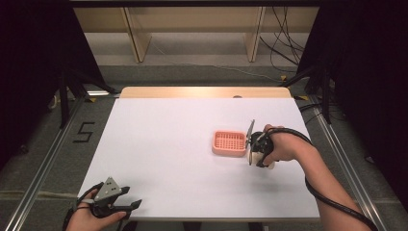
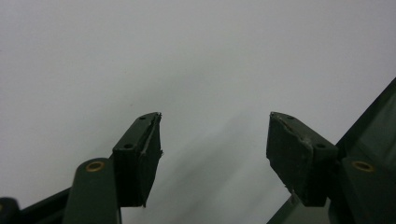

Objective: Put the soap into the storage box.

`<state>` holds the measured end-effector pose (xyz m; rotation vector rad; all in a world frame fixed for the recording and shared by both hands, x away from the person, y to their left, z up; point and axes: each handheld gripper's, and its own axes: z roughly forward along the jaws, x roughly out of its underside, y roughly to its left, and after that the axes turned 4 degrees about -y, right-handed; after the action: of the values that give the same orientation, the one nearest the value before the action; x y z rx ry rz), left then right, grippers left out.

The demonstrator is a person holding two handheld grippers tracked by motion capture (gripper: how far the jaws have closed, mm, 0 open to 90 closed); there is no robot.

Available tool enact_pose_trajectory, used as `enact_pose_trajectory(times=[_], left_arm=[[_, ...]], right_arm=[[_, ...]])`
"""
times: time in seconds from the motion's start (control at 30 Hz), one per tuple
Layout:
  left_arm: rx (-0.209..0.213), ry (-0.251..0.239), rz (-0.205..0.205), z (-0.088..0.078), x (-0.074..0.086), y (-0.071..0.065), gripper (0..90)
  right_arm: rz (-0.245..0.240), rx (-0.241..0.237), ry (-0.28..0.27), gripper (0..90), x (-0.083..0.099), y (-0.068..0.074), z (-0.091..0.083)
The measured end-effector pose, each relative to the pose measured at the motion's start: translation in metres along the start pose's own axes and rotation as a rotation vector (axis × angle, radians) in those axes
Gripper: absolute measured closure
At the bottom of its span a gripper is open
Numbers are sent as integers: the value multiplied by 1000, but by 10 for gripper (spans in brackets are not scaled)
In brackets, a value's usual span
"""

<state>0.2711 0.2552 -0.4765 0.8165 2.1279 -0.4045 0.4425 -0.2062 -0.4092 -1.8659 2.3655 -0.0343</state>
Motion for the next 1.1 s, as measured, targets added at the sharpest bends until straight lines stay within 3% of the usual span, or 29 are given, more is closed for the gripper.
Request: enact_pose_trajectory(times=[0.17, 0.2, 0.8, 0.83, 0.9, 0.93, 1.1], left_arm=[[3, 1, -1, 0, 0, 0, 350], [-2, 11, 31, 0, -1, 3, 350], [0, 8, 8, -1, 0, 1, 350], [0, 10, 15, -1, 0, 1, 350], [0, 10, 13, -1, 0, 1, 350], [0, 10, 10, -1, 0, 1, 350], [0, 10, 14, -1, 0, 1, 350]], right_arm=[[8, 5, 5, 506, -3, 0, -3], [8, 5, 5, 506, -3, 0, -3], [-25, 25, 9, 506, -11, -6, -7], [1, 27, 14, 506, -11, -4, -8], [8, 26, 18, 506, -12, -4, -9], [-18, 25, 11, 506, -12, -6, -8], [-20, 25, 13, 506, -14, -7, -9]])
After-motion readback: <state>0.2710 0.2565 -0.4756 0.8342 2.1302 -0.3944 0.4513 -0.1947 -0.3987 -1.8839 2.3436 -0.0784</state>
